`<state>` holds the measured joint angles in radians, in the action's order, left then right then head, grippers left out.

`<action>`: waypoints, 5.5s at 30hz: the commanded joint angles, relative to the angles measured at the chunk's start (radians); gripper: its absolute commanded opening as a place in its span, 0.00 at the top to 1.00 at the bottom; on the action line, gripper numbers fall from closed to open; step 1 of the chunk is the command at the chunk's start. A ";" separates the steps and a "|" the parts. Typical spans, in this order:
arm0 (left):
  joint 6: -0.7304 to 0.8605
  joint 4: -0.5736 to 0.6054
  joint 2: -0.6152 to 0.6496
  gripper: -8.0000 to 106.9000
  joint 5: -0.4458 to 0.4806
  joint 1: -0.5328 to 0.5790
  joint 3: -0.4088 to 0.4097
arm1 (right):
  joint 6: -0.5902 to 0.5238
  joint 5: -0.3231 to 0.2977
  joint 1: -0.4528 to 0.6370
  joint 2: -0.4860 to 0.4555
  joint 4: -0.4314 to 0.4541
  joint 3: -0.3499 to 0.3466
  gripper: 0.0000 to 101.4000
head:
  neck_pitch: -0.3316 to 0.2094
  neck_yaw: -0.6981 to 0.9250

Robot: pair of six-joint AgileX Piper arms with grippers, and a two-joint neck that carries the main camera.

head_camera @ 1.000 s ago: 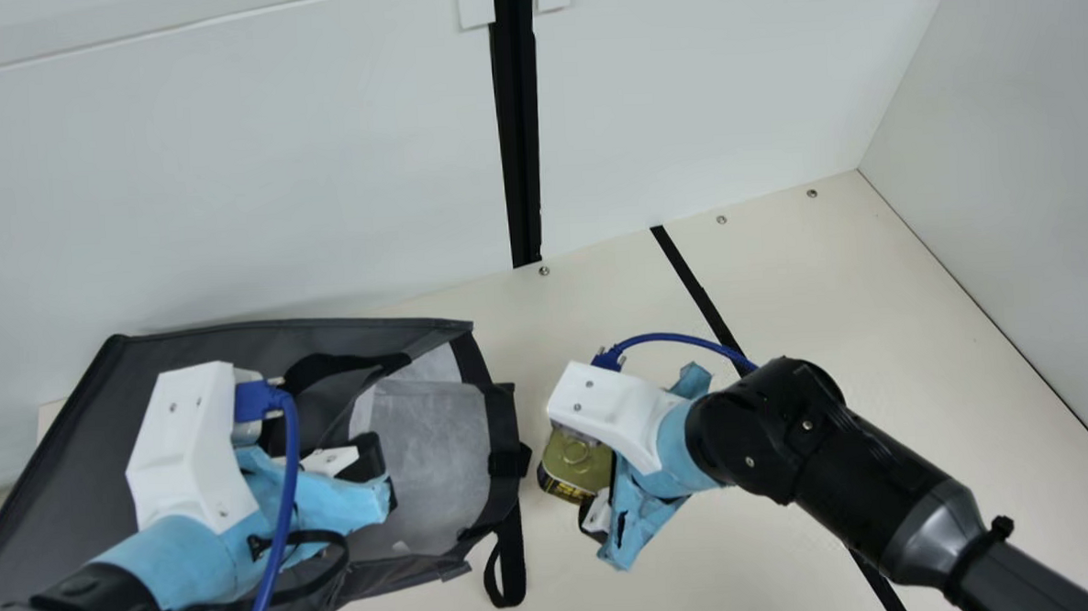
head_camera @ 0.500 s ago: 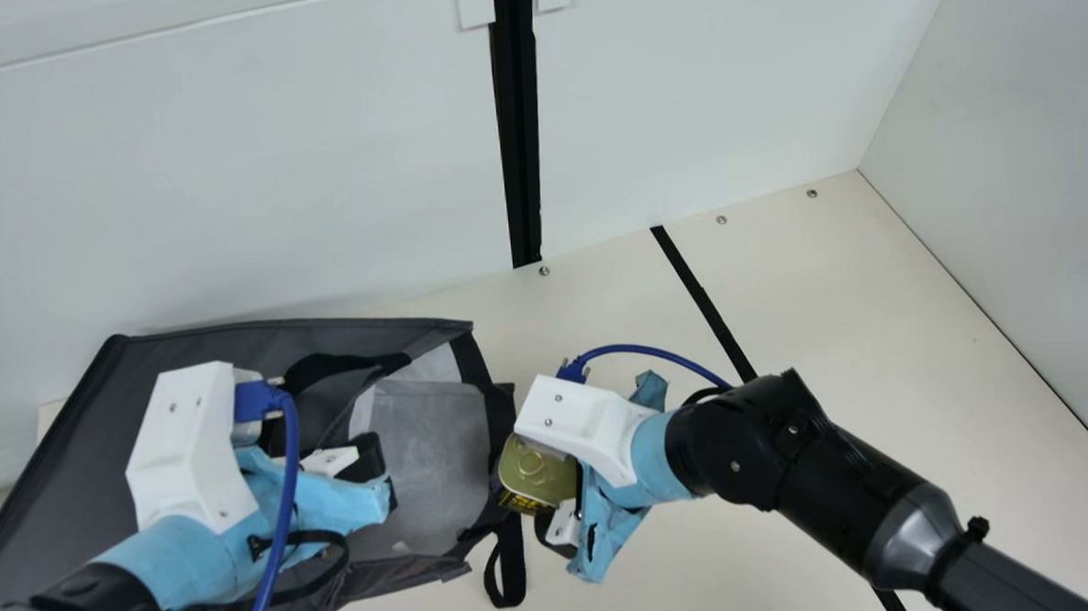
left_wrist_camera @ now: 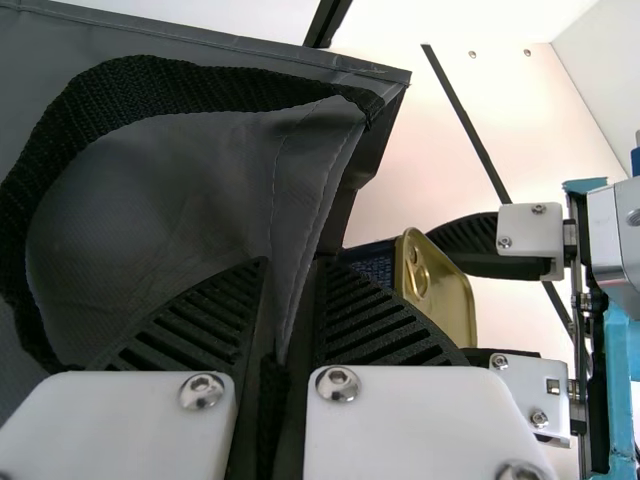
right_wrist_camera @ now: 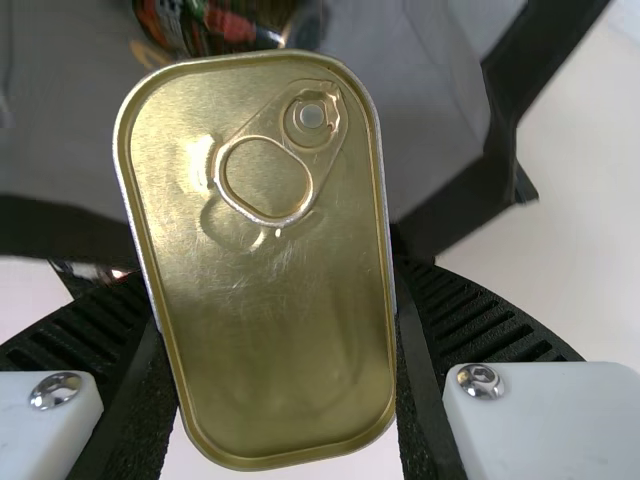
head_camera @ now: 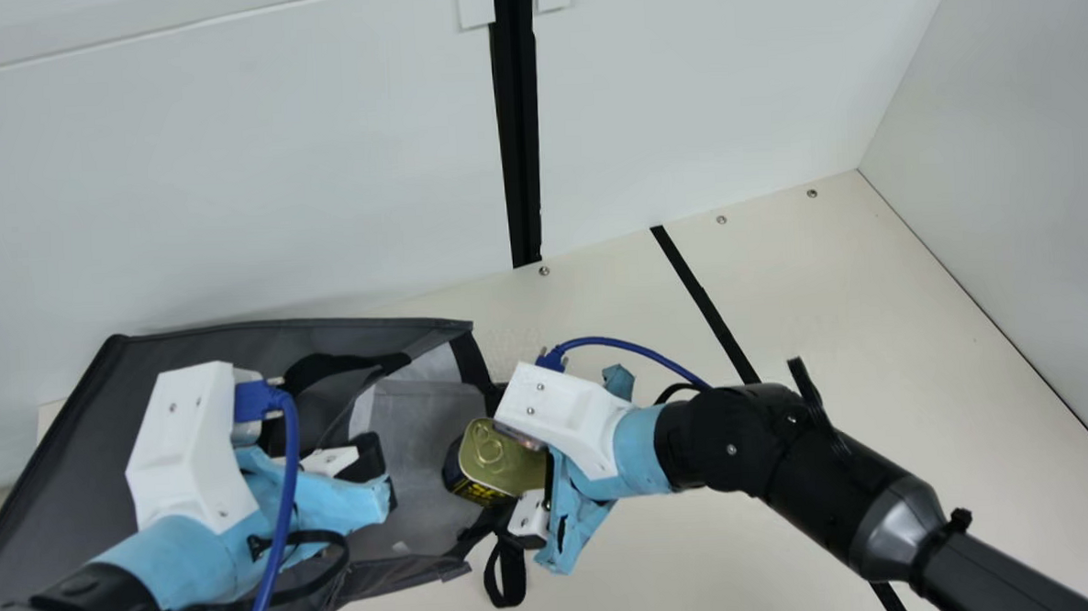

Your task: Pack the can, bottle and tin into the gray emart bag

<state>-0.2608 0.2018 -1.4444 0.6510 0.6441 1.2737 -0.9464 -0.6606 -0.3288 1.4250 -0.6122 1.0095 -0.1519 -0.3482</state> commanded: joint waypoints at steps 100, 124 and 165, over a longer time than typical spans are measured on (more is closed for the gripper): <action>0.000 0.000 0.000 0.84 0.000 0.000 0.000 | -0.336 0.102 -0.059 0.373 -0.338 0.183 0.10 | -0.023 -0.001; 0.000 0.000 0.000 0.84 0.000 0.000 0.000 | -0.335 0.068 0.002 0.212 -0.309 0.075 0.10 | -0.023 -0.001; 0.000 0.000 0.000 0.84 0.000 0.000 0.000 | -0.238 -0.031 0.220 -0.099 -0.189 -0.076 0.10 | -0.023 -0.001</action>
<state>-0.2608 0.2018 -1.4444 0.6510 0.6441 1.2737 -1.1912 -0.6950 -0.1097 1.3347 -0.8050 0.9351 -0.1519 -0.3482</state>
